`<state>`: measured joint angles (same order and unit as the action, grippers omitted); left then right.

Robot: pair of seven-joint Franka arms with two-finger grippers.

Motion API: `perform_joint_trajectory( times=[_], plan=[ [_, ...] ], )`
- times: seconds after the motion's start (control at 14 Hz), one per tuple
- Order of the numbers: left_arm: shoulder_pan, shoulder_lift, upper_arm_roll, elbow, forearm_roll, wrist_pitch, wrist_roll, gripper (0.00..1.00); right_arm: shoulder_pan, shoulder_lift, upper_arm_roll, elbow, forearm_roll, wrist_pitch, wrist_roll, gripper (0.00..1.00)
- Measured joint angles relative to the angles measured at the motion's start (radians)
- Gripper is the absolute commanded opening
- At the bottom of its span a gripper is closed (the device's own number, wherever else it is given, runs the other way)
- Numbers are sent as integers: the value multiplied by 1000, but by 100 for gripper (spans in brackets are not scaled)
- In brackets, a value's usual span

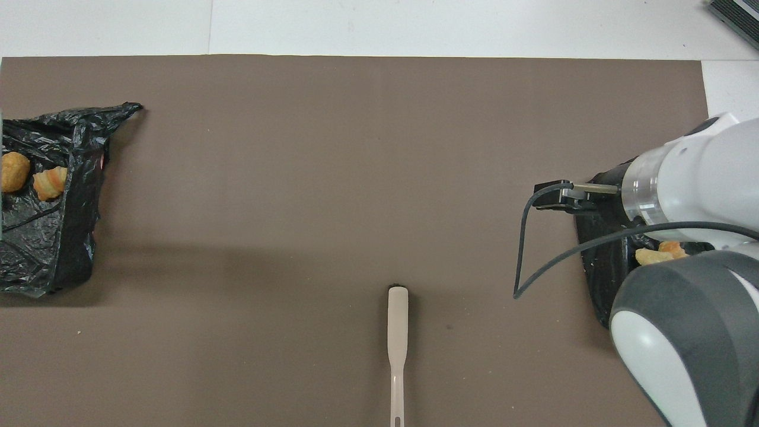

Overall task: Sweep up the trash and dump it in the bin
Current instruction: 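Lift the empty dustpan off the bag with the left gripper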

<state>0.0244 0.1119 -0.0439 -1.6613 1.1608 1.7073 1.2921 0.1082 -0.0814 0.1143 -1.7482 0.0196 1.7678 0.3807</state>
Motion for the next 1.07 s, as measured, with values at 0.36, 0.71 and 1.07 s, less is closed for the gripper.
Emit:
perform_joint_trajectory(
  times=[0.36,0.71,1.07],
  plan=[
    [-57,-1,-2,-1,-307,-30,-85,0,-42,-1,-74,54,-4,-95,-169,100],
    [-22,-1,18,-20,-641,13,-215,0,-55,-3,-204,116,-45,-190,-369,100],
    [-23,7,9,-102,-837,67,-463,0,-62,-3,-200,122,-46,-233,-375,100]
  ],
)
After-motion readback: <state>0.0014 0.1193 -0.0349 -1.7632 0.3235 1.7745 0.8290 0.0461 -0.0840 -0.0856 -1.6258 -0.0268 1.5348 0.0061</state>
